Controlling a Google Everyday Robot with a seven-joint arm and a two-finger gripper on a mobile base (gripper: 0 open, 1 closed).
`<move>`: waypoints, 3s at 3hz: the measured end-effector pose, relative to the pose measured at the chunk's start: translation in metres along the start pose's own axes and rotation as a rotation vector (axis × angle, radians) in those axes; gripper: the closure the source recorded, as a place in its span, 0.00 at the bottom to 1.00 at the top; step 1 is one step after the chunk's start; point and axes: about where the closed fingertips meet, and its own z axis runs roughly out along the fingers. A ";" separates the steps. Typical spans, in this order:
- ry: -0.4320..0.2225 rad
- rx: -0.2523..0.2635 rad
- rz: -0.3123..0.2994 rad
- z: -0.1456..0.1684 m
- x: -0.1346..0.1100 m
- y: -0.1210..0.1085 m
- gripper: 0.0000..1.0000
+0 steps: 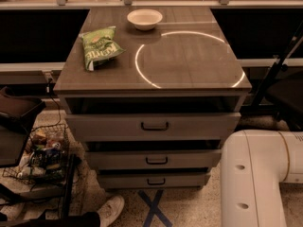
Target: Place rxbar blueberry into paper bowl
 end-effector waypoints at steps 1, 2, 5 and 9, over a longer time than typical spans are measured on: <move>-0.037 0.039 -0.047 -0.015 -0.020 0.001 1.00; -0.037 0.039 -0.047 -0.015 -0.020 0.001 1.00; -0.018 0.108 -0.170 -0.090 -0.094 -0.046 1.00; 0.139 0.059 -0.291 -0.181 -0.182 -0.066 1.00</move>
Offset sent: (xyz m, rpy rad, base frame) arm -0.0167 0.0089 0.0160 -0.0138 -0.0697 0.0158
